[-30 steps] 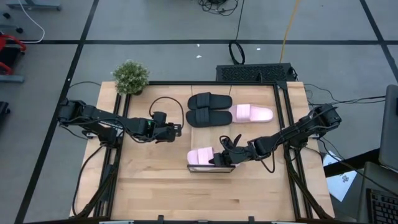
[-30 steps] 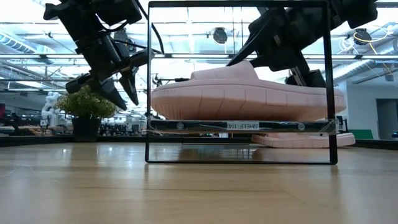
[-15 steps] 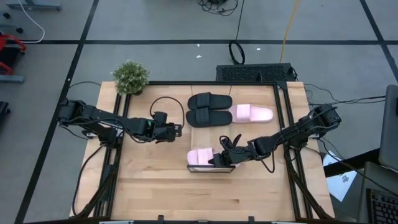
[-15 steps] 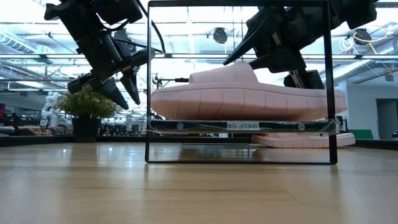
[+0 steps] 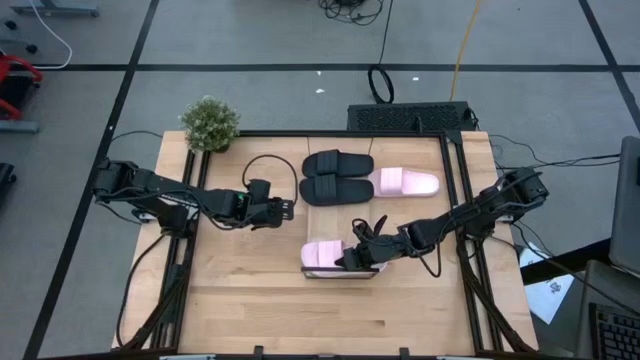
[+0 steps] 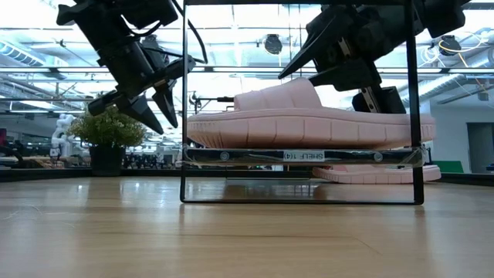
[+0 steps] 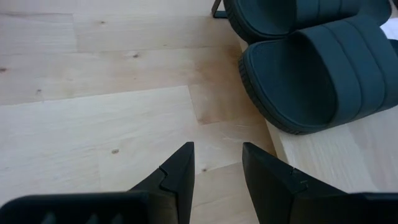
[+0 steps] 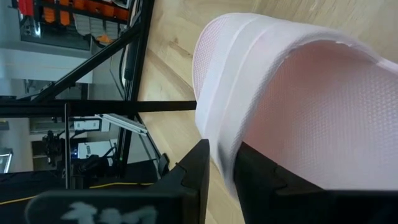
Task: Pick and place slides into the shelf
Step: Put the bottom pink slide on the shelf
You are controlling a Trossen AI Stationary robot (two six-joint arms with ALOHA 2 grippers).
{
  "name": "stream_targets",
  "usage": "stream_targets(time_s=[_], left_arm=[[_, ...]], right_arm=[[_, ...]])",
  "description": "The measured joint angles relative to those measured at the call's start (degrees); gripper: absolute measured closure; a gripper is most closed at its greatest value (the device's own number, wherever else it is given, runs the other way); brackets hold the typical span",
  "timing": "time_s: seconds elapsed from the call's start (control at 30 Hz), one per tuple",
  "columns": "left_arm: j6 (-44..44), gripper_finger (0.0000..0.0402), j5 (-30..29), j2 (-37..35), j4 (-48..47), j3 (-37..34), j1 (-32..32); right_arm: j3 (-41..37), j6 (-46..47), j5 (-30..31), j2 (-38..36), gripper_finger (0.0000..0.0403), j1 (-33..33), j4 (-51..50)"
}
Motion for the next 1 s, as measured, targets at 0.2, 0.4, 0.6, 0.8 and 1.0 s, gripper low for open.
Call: stream_targets(time_s=[0.2,0.4,0.6,0.8,1.0], left_arm=[[0.62,0.0272,0.02,0.00,0.43,0.00,0.00],[0.61,0.0272,0.04,0.00,0.43,0.00,0.00],[0.61,0.0272,0.10,0.00,0.43,0.00,0.00],[0.59,0.0272,0.10,0.00,0.43,0.00,0.00],[1.34,0.0272,0.12,0.00,0.44,0.00,0.00]], right_arm=[[0.00,-0.05,-0.02,-0.13,0.0342,0.00,-0.02],[0.00,-0.51,-0.04,-0.20,0.0339,-0.04,-0.29],[0.00,-0.51,-2.14,-0.34,0.0320,-1.29,-1.20],[0.04,-0.83,-3.33,-0.44,0.0286,-2.51,-1.13],[0.04,-0.93,-6.10,-0.44,0.0273,-3.49,-1.80]])
